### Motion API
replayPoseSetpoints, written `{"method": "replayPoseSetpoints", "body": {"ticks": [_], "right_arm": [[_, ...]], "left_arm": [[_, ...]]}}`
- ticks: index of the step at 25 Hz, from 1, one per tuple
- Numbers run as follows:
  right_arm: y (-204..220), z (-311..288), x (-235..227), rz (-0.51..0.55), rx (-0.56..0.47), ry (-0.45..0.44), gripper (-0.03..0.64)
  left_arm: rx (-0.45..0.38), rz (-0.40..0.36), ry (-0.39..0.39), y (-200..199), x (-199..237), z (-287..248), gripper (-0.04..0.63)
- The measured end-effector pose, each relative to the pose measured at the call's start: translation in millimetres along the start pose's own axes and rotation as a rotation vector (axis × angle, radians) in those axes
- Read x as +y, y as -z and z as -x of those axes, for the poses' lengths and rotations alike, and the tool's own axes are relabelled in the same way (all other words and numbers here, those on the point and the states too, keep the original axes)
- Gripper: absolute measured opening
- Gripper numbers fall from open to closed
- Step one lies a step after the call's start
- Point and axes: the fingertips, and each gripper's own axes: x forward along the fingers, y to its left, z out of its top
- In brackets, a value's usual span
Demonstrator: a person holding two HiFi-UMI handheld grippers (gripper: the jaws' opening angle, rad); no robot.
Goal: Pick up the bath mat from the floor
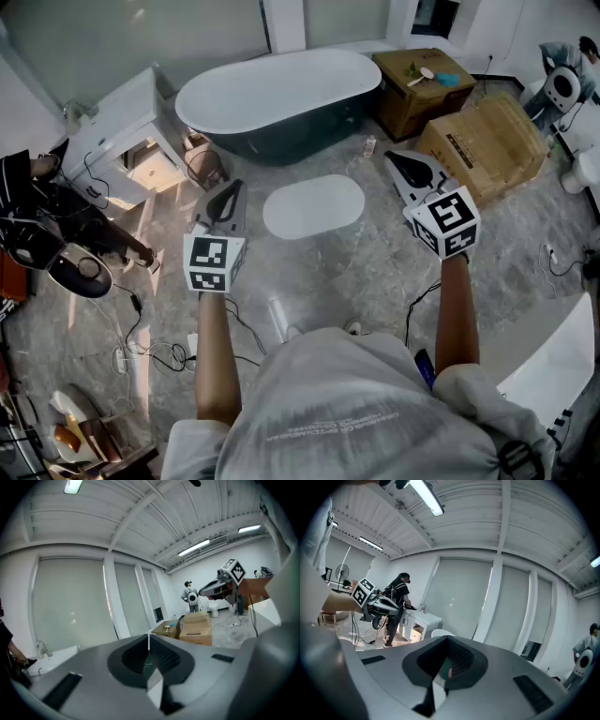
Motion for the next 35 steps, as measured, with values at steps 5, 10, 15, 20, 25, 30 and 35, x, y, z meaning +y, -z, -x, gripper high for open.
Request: {"method": "replayPoseSetpoints", "body": {"ticks": [5,10,15,20,25,30,35], "right_arm": [[-10,-11,12,-0.067,-0.044,0.006,0.006],[-36,-31,45,-0.222,-0.164,-0.016,0.006],[-35,-64,90,-0.182,-0.104,-0.042,0.007],[-36,-86,124,-0.166,-0.065,-0.041,0.007],[-37,-111,121,-0.153,-0.05,-0.017,0.006],[-29,-151,102,-0.145,-0.029,0.0,0.007],[-8,-213,76,-0.16,-0.005,-0.007,0.006]], "left_arm": [[0.003,-0.009,-0.022,6,14,15,0.019],[0.022,-0.017,-0.032,25,40,35,0.02],[0.038,-0.019,-0.014,46,66,56,0.02],[0.076,0.0,0.005,77,97,69,0.019],[0.07,0.027,0.011,89,118,56,0.019],[0.07,0.059,0.017,103,142,18,0.02],[0.099,0.054,0.055,116,170,-44,0.02]]}}
